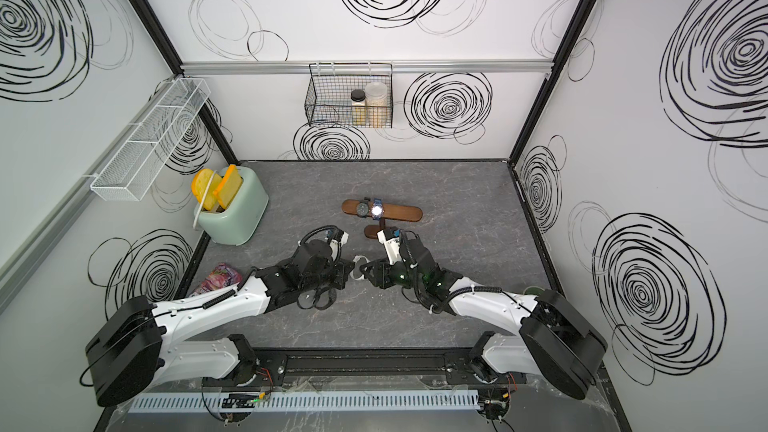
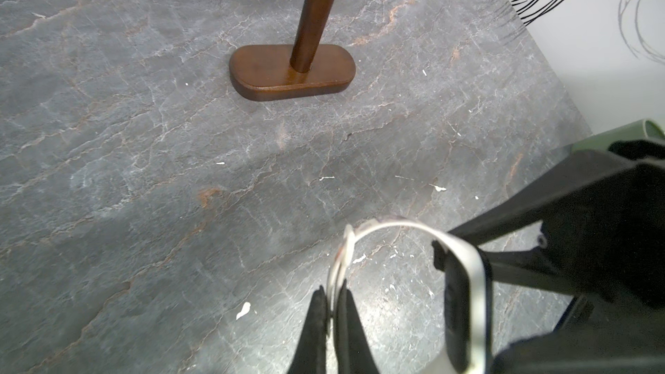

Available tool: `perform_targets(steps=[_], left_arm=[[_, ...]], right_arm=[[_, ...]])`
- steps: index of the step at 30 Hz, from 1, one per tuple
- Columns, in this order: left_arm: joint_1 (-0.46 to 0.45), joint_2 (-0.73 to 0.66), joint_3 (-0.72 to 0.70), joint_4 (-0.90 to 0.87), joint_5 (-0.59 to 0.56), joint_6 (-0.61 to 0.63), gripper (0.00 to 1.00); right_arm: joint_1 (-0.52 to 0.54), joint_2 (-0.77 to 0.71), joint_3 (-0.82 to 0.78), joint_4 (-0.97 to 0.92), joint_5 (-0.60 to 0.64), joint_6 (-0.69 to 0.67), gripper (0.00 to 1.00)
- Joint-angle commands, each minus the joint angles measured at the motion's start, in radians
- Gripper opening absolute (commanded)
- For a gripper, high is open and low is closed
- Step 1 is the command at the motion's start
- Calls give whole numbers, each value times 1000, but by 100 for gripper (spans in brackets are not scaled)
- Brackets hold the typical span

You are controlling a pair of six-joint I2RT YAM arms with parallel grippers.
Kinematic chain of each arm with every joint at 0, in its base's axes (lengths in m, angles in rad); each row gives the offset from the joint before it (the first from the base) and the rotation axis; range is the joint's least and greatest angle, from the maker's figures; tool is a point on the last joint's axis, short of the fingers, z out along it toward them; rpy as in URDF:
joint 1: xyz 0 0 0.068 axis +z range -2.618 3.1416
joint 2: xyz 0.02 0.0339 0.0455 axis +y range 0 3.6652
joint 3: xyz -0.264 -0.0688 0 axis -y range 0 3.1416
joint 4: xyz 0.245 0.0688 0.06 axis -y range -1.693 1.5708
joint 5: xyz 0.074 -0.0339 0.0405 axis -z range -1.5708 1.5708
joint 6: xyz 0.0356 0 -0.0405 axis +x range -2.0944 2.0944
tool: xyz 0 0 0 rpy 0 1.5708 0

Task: Place watch on stand
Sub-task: Pick up the watch at the center of the board.

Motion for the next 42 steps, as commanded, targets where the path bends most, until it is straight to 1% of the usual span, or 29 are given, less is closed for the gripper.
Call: perform_targets(steps=[1, 6, 12, 14, 18, 22, 23, 26, 28, 30, 31, 34, 36, 38, 42], left_arm=[[-7, -24, 10, 46, -28, -19, 0], [-7, -25, 13, 44, -38, -17, 0], [-10, -28, 12, 45, -46, -22, 0], [-11, -30, 10, 45, -47, -21, 0], [-12, -33, 10, 45, -51, -22, 0], [-12, -39, 11, 44, -52, -19, 1], [-11, -41, 13, 42, -53, -15, 2], [-3, -52, 28, 25, -47, 4, 20], [18, -62, 51, 2, -23, 33, 29], [66, -76, 82, -28, 24, 71, 34], [97, -81, 94, -36, 52, 84, 34], [233, -80, 148, -61, 178, 129, 35], [332, -42, 203, -83, 271, 146, 35], [409, 8, 257, -102, 342, 157, 35], [517, 112, 333, -73, 474, 132, 33]], right_arm=[[15, 15, 23, 30, 16, 22, 43], [22, 23, 23, 33, 16, 22, 37], [25, 26, 26, 24, 32, 21, 33], [25, 29, 24, 24, 31, 21, 31], [27, 35, 26, 29, 27, 20, 22], [27, 35, 27, 23, 36, 9, 19], [27, 33, 29, 15, 41, 3, 19], [25, 18, 50, -43, 72, -31, 18], [22, -3, 75, -111, 109, -61, 17], [10, -33, 106, -191, 151, -89, 17], [1, -47, 117, -228, 170, -102, 17], [-43, -96, 157, -323, 201, -150, 17], [-82, -137, 172, -362, 209, -181, 17], [-123, -176, 183, -387, 212, -206, 17], [-227, -229, 240, -495, 209, -245, 17]])
